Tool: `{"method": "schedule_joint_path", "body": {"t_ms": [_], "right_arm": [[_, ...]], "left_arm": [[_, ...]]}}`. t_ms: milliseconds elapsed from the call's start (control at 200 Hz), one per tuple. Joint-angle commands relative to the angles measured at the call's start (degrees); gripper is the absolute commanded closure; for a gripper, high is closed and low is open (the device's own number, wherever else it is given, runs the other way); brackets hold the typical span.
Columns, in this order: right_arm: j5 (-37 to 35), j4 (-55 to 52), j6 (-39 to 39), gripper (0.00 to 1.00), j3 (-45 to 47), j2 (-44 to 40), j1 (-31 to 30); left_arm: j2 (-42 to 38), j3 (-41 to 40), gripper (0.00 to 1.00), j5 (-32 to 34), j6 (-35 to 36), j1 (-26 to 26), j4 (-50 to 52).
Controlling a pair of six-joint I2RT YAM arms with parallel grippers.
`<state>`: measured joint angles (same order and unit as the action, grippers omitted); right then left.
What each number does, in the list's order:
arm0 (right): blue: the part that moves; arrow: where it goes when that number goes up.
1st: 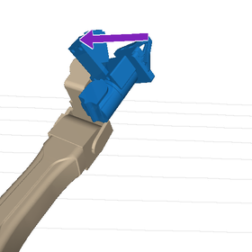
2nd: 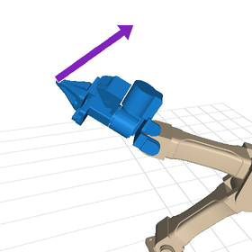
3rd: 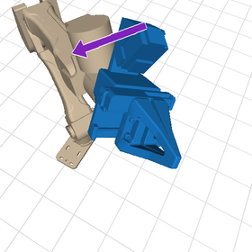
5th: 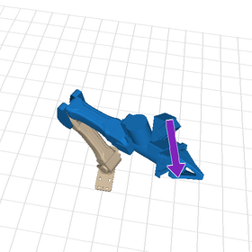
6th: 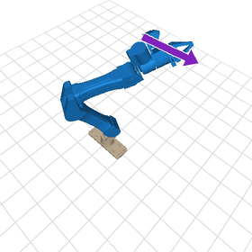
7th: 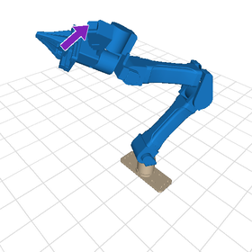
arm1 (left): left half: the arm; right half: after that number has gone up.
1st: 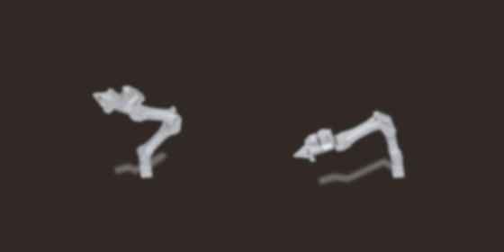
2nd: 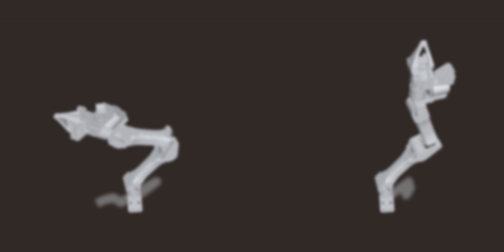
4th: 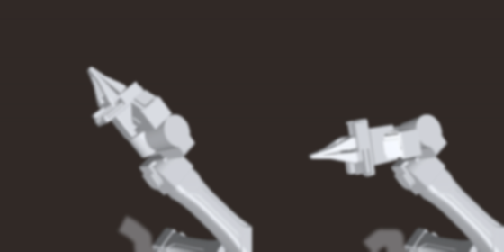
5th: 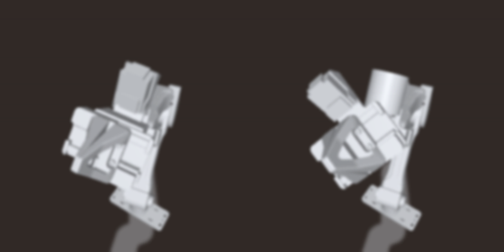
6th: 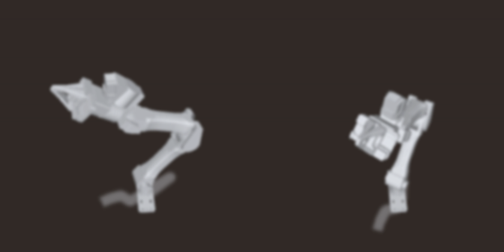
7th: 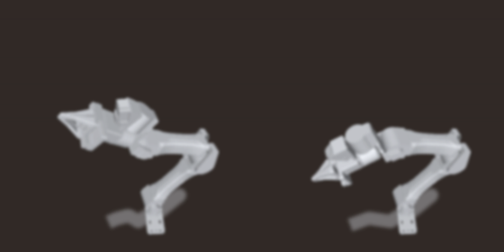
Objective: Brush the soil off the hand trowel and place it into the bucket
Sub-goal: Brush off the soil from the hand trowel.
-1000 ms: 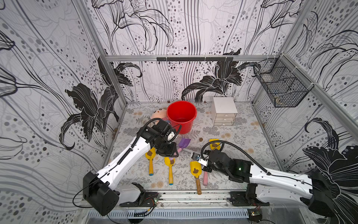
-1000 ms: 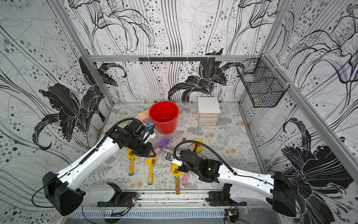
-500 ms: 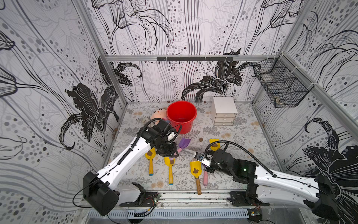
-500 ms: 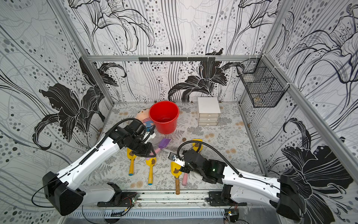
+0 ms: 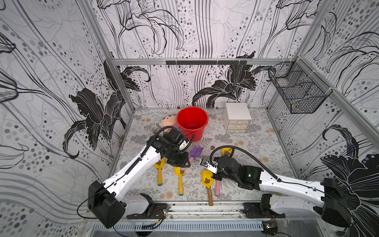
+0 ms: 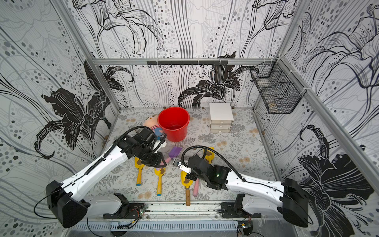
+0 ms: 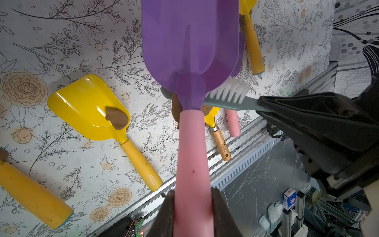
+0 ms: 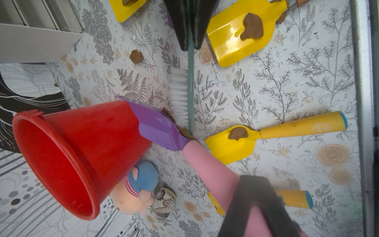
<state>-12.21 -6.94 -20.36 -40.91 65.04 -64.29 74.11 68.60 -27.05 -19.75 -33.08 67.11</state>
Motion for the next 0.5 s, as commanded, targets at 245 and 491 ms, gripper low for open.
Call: {"method": "schedule_joint_path", "body": {"t_ms": [245,491], "right_arm": [[3.5,-3.0,1.3,1.0,4.0,-7.7,0.4],[5.7,0.4,0.7,1.0,3.1,-8.1,0.4]], "left_arm": [[-0.3,-0.4,1.0,-0.4,-0.2,-0.6,-1.9],[0.4,-1.1,1.0,-1.5,-0.3,-0.6,-2.5]]}}
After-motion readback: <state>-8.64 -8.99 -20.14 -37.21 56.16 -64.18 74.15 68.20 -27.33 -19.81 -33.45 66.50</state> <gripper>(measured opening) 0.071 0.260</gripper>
